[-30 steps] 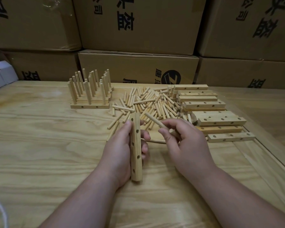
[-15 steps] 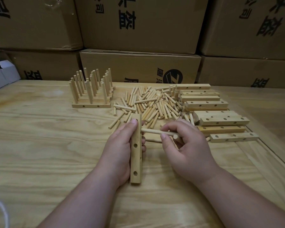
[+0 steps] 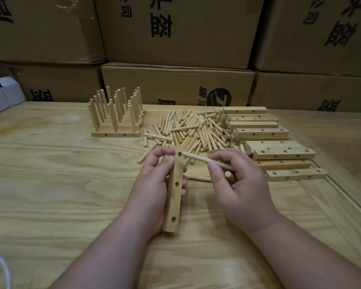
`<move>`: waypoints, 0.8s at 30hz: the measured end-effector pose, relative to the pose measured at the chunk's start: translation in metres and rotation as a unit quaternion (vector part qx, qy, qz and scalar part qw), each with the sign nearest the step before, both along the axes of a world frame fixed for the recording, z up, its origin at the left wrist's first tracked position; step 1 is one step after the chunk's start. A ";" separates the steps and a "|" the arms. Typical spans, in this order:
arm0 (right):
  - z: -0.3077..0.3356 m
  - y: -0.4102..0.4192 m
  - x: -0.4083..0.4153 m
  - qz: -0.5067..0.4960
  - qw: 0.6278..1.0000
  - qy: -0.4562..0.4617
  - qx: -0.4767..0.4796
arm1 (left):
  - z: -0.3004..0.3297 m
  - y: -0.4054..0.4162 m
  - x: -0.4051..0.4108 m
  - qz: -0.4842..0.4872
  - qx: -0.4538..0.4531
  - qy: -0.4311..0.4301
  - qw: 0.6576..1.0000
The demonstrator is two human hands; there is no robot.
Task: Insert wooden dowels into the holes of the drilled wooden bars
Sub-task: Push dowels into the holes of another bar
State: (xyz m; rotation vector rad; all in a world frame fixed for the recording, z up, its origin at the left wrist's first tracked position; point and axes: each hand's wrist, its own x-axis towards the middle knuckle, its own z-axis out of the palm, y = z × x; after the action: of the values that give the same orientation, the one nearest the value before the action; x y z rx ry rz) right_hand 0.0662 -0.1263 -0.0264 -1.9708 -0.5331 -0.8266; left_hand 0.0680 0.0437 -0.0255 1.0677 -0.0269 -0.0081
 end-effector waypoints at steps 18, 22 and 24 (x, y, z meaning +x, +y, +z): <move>-0.001 0.001 0.001 0.024 0.995 0.066 -0.076 | -0.003 -0.004 -0.008 -0.095 0.030 -0.039 0.994; 0.000 0.001 0.001 -0.011 0.996 0.053 -0.070 | -0.002 -0.006 -0.007 -0.085 0.059 -0.019 0.995; 0.001 0.003 0.000 -0.022 0.996 0.036 -0.073 | -0.001 -0.007 -0.006 -0.067 0.066 -0.010 0.996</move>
State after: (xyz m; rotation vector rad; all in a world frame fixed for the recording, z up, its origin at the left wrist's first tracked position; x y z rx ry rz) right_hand 0.0659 -0.1236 -0.0255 -2.1446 -0.5222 -0.7581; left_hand 0.0619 0.0363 -0.0266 1.1969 -0.1170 -0.1216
